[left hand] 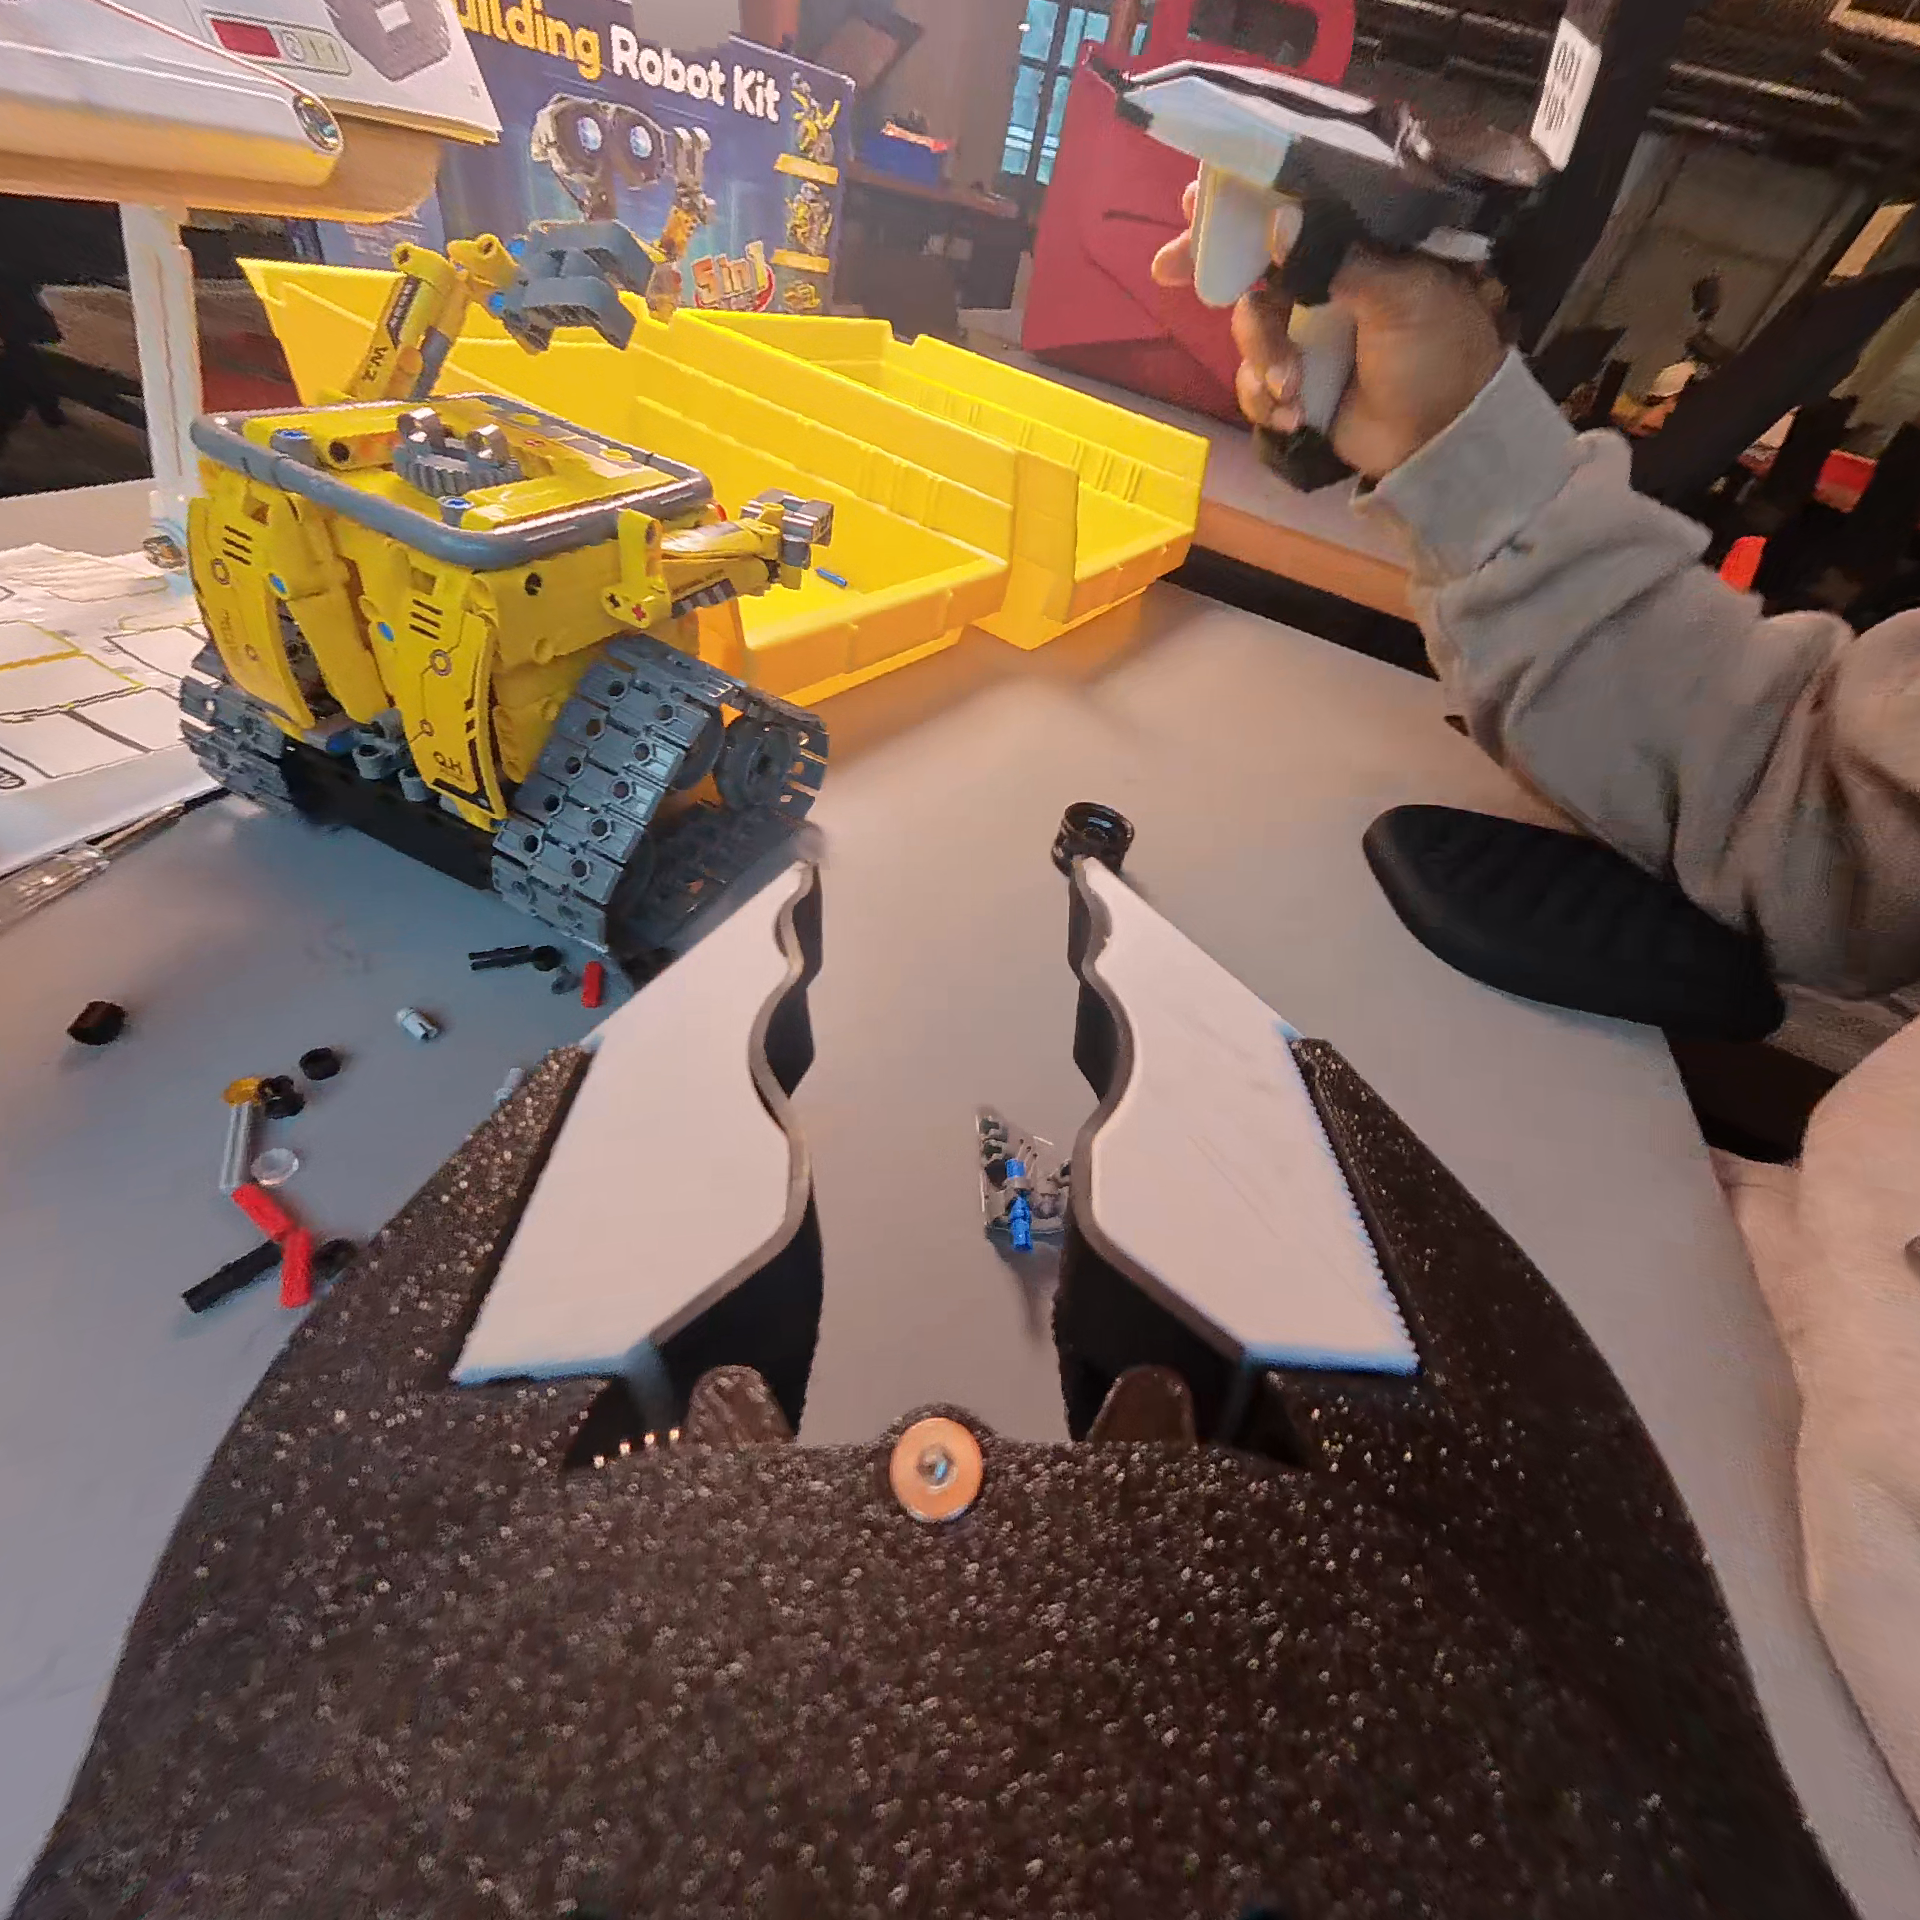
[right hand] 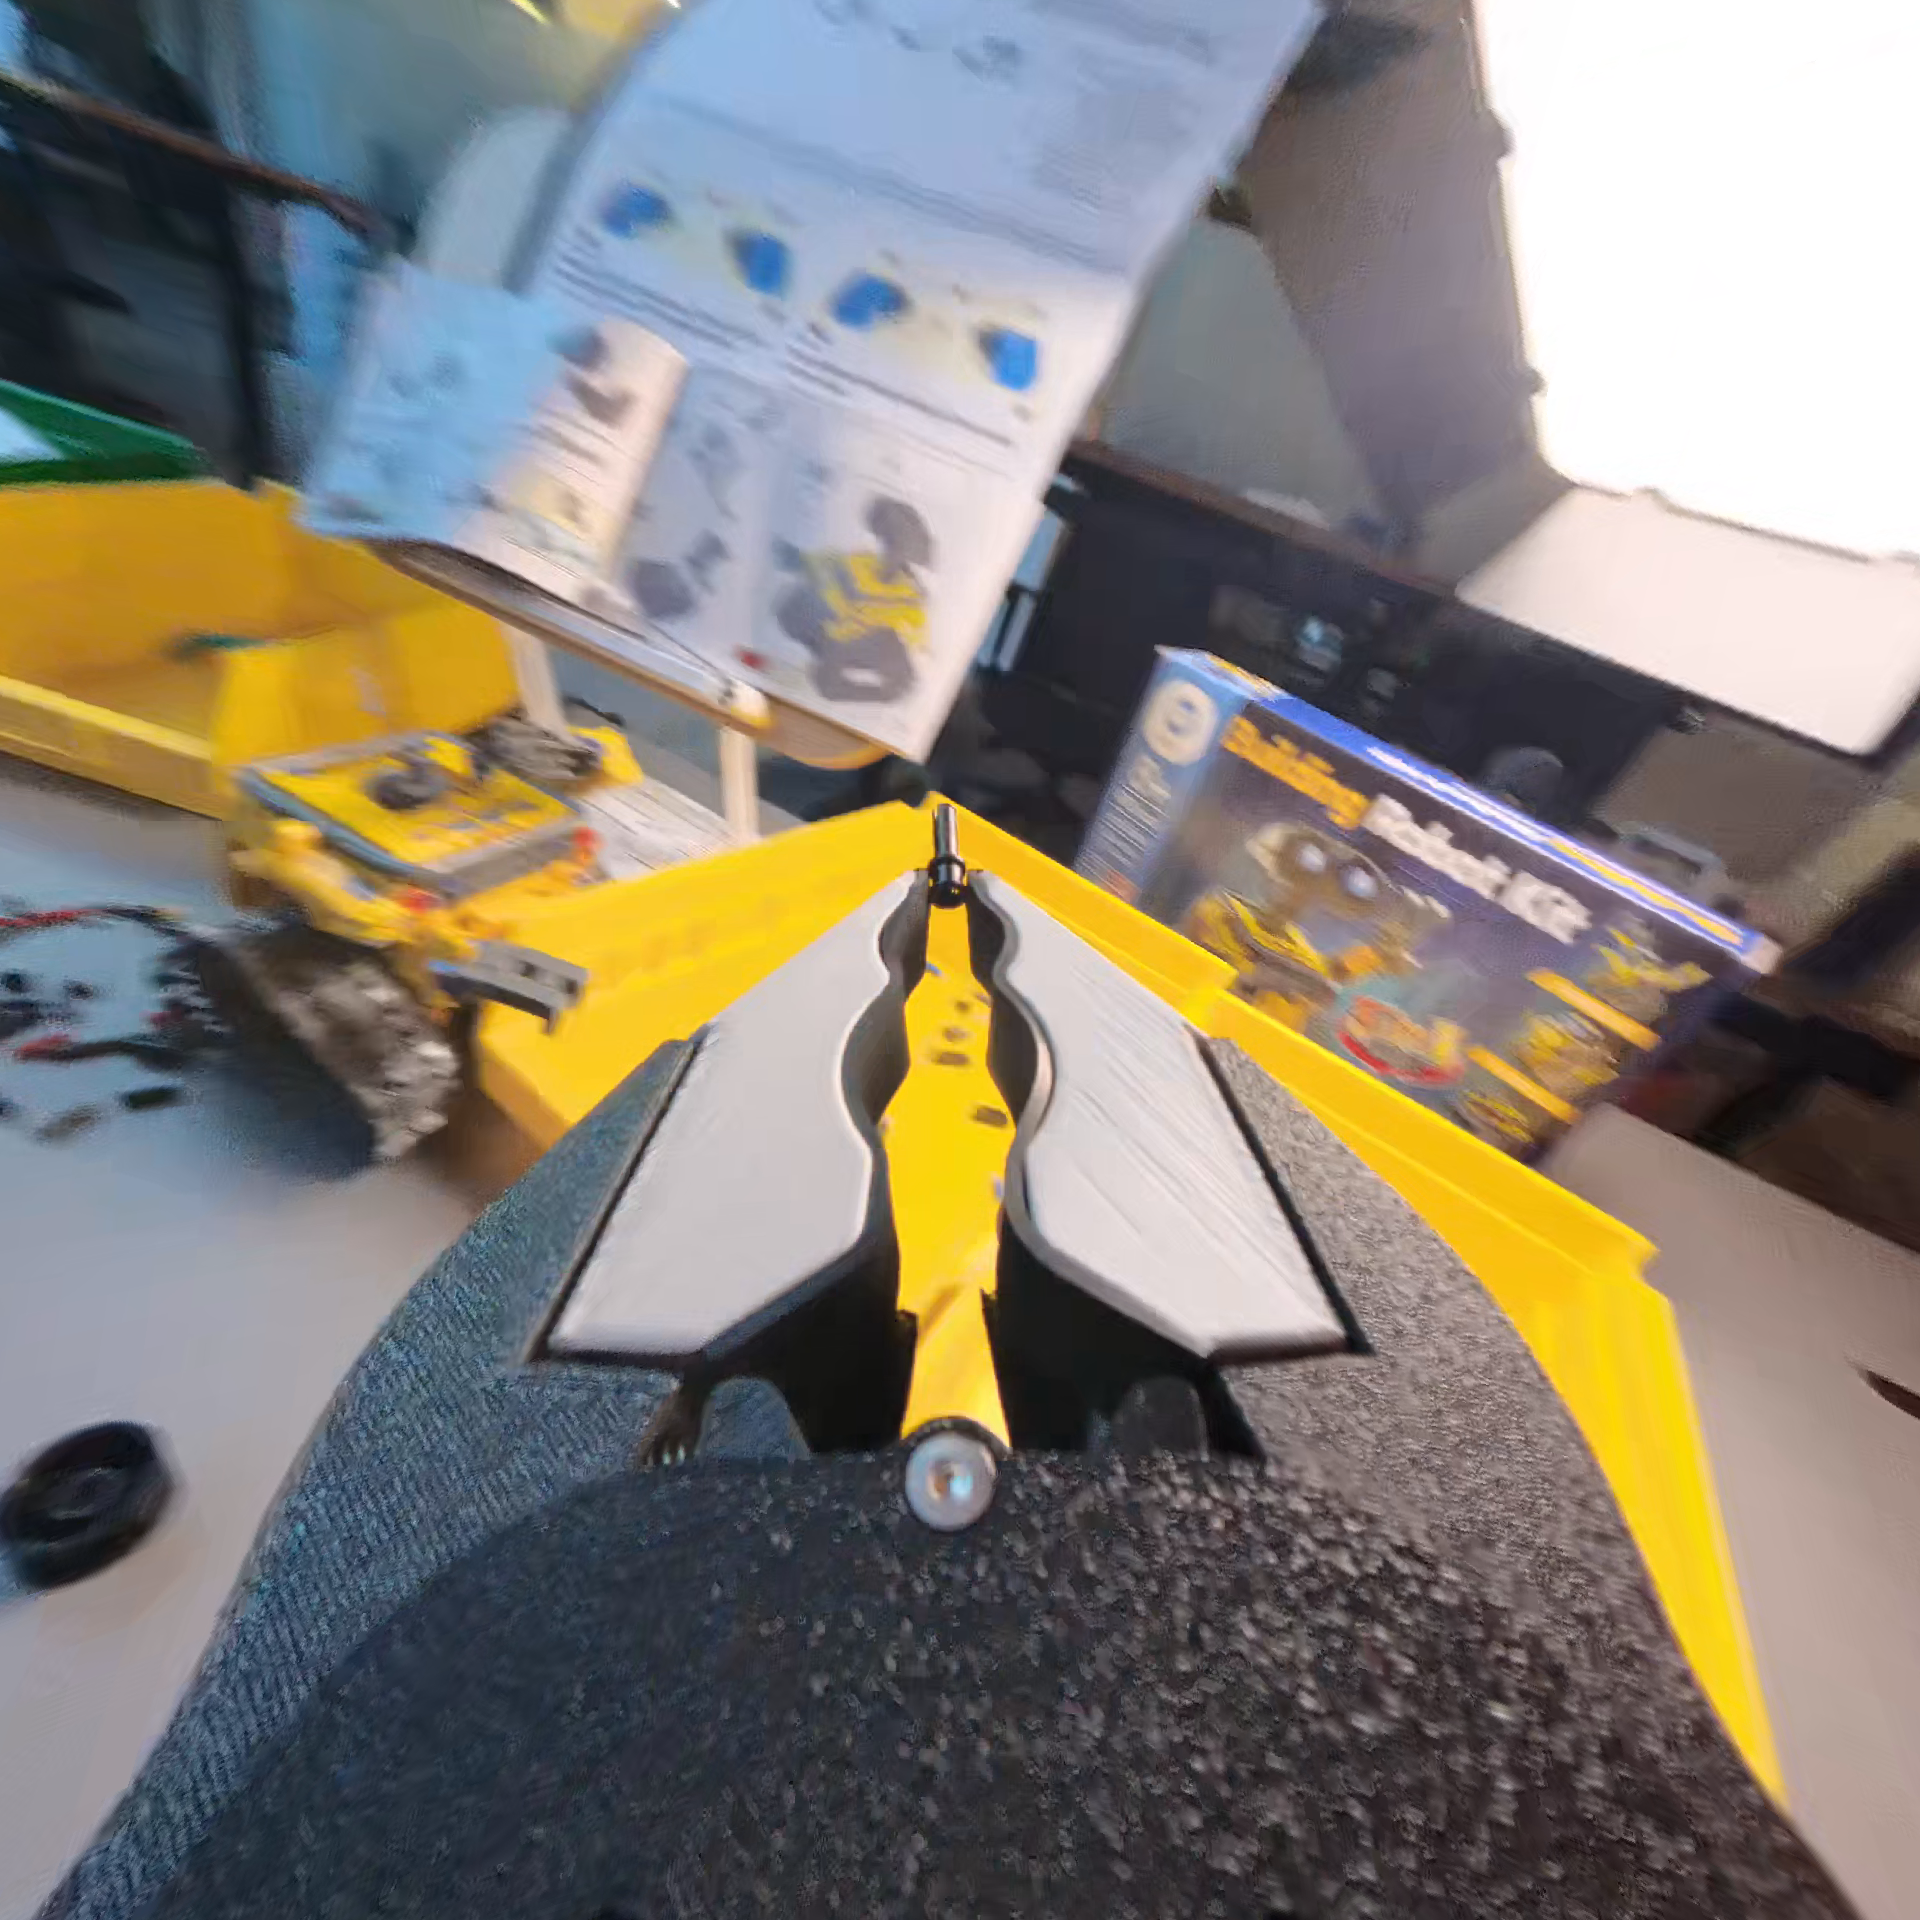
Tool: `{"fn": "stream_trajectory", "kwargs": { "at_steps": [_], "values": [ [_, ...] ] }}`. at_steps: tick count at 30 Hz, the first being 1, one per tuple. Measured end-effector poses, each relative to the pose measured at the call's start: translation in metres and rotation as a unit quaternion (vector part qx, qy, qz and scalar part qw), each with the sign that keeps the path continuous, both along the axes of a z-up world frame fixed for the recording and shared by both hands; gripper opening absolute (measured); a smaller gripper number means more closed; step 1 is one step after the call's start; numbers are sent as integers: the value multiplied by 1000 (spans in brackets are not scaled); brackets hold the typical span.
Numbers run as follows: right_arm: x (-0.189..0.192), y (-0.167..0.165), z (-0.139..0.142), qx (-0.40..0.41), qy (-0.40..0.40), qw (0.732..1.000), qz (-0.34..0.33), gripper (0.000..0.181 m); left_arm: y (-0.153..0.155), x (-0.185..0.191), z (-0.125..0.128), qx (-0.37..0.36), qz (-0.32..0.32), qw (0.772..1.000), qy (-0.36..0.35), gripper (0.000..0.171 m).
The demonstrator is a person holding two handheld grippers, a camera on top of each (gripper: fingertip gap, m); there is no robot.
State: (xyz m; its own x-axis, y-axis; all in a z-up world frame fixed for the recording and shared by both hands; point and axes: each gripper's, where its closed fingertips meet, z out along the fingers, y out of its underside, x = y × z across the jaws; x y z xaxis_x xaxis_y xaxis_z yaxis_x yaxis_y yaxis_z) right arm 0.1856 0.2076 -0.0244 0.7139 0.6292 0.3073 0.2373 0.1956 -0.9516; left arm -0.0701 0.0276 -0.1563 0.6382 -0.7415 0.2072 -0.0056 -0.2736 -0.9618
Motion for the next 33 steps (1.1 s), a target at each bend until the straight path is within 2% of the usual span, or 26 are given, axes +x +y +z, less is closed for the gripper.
{"fn": "stream_trajectory", "kwargs": {
  "at_steps": [2,5,8,11,16,21,29,31,33],
  "values": [
    [46,48,-20,-56,-45,995,-75,5,3,-1,-7,4,11,1000,23,45],
    [94,111,-90,-187,-118,965,-140,5,4,2,-14,15,18,998,57,43],
    [119,145,-152,-276,-163,932,-170,5,4,4,-16,17,20,998,62,42],
    [127,161,-180,-317,-165,917,-179,5,6,-1,-18,18,30,997,65,41],
    [130,168,-196,-363,-156,901,-178,5,9,-5,-23,10,37,997,64,39],
    [129,165,-198,-382,-146,896,-171,5,9,-2,-26,7,33,997,74,39],
    [131,158,-213,-406,-191,877,-170,5,9,-1,-28,9,33,996,81,38],
    [131,155,-217,-413,-207,871,-168,13,9,0,-28,11,33,996,84,38],
    [133,161,-208,-384,-202,883,-182,17,8,0,-28,12,32,996,86,38]
  ]
}}
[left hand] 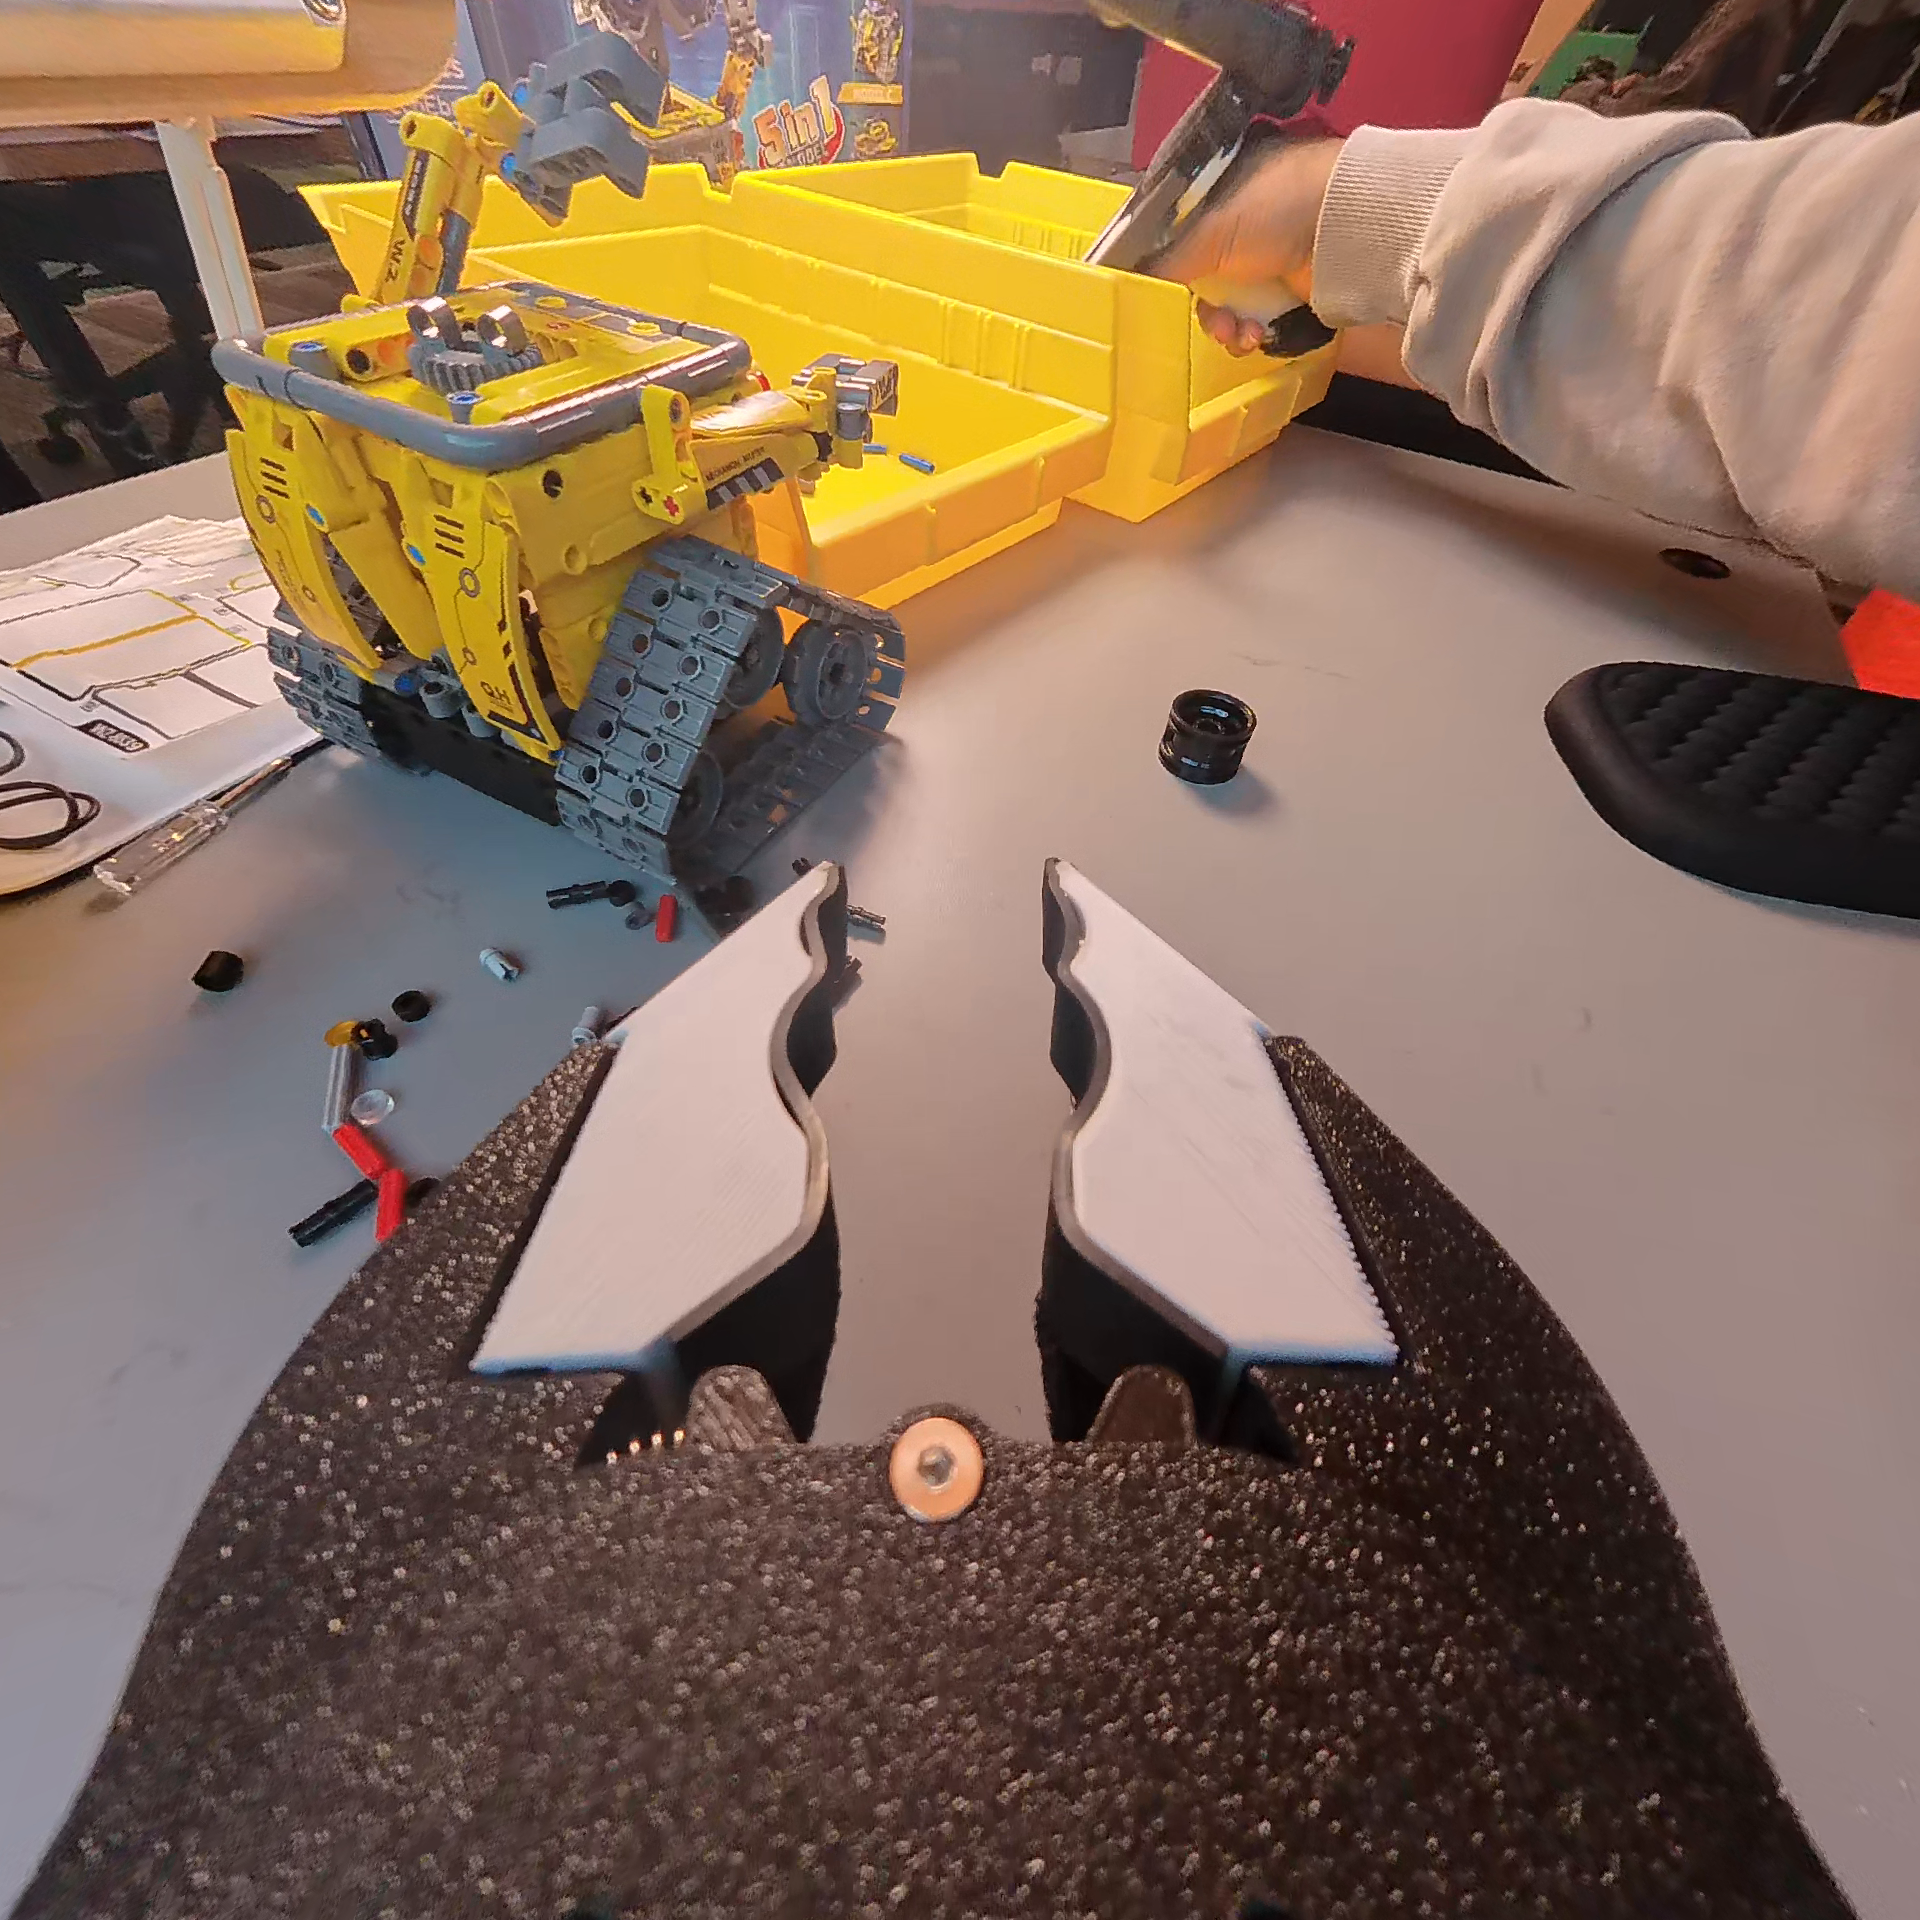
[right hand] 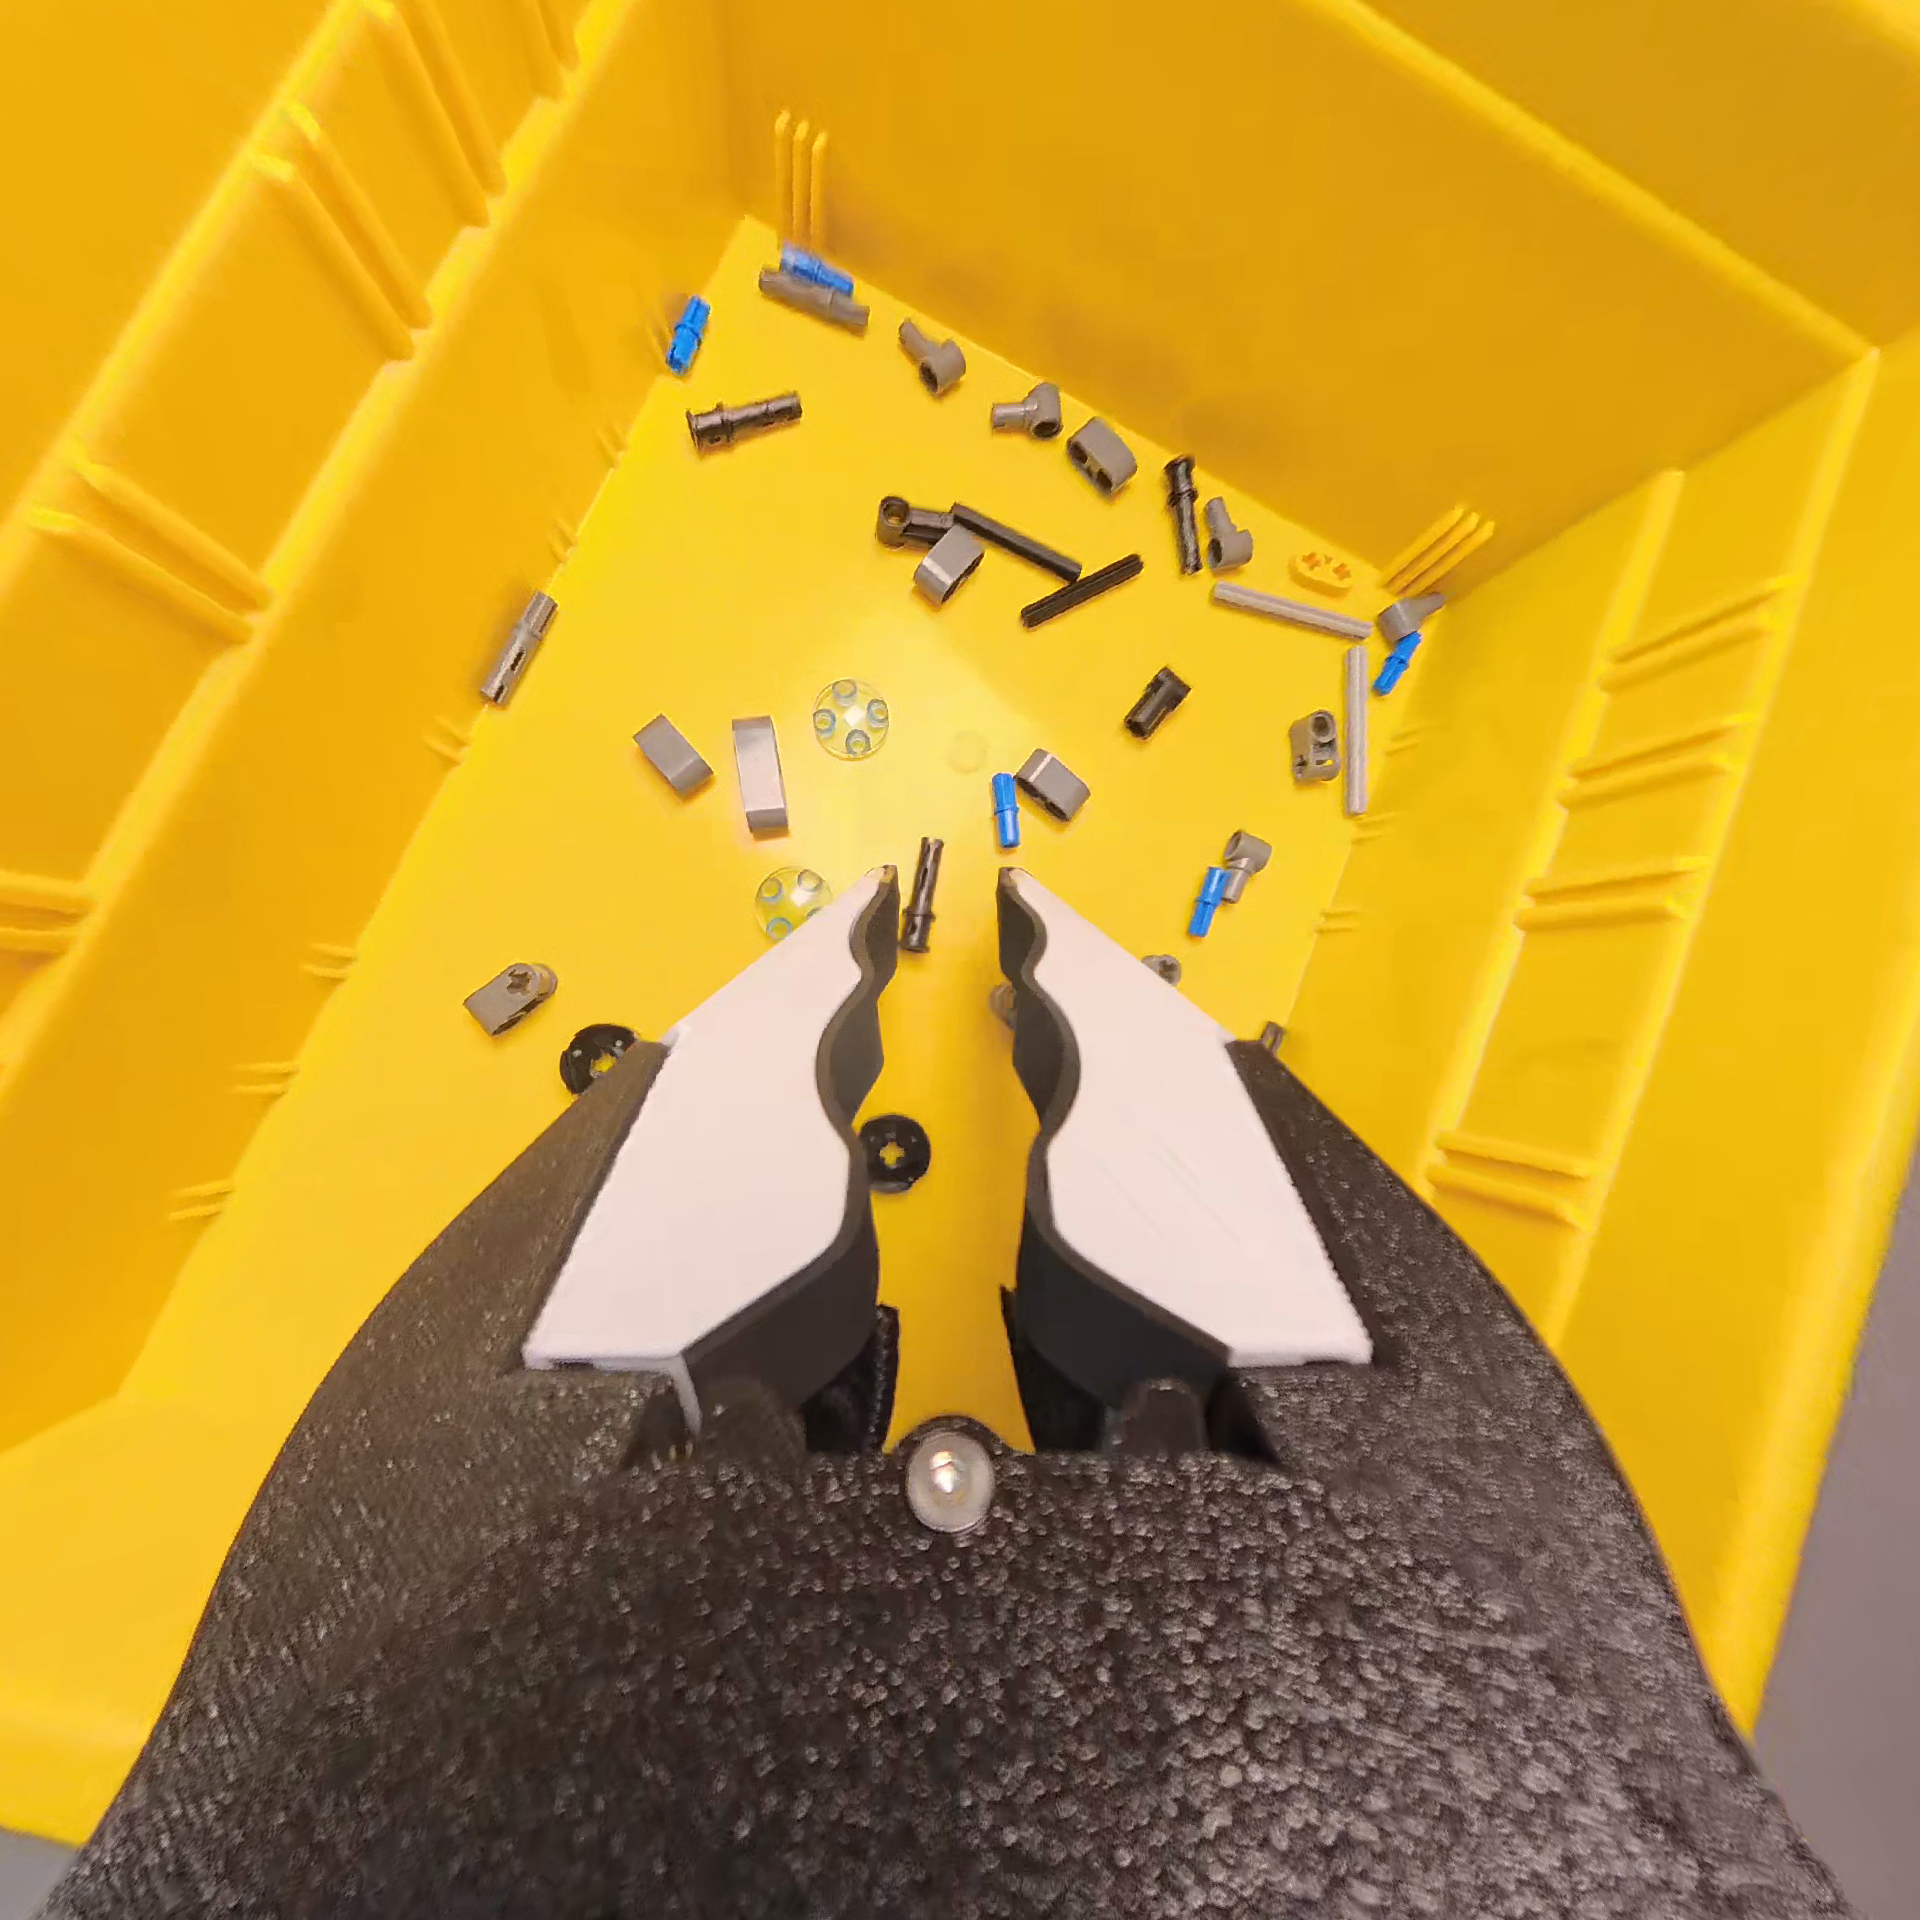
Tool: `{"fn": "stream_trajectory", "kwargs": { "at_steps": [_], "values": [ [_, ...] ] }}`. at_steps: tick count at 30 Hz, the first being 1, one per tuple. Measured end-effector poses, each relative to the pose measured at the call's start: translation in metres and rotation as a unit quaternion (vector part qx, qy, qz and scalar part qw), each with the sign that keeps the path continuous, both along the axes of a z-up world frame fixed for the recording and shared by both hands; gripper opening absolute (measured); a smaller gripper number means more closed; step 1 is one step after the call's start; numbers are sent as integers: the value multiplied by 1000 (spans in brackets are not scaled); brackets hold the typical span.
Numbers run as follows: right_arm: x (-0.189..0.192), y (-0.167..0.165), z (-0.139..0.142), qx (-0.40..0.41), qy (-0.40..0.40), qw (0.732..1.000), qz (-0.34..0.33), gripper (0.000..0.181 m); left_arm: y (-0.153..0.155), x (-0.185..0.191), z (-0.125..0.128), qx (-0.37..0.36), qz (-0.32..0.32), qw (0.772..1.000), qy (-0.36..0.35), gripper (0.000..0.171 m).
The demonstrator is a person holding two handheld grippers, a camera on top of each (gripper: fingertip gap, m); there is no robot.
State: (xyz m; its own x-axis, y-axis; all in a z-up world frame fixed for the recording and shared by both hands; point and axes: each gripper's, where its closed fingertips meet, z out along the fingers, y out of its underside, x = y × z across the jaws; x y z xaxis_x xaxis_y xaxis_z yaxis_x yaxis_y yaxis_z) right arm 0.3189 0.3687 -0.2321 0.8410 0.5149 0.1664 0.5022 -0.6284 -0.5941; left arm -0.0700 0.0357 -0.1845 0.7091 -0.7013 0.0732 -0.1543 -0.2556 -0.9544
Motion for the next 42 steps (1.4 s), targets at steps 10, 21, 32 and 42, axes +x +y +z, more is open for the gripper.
{"fn": "stream_trajectory", "kwargs": {
  "at_steps": [10,21,32,42],
  "values": [
    [-135,-131,213,330,351,853,201,17,-4,-7,4,-6,-19,1000,11,39],
    [-342,-354,55,65,266,824,496,16,-53,10,-54,-81,-164,970,162,38],
    [-363,-384,23,98,185,809,549,20,-52,16,-46,-24,-163,966,198,4],
    [-360,-406,27,156,171,752,617,24,-72,34,-16,24,-220,965,140,4]
  ]
}}
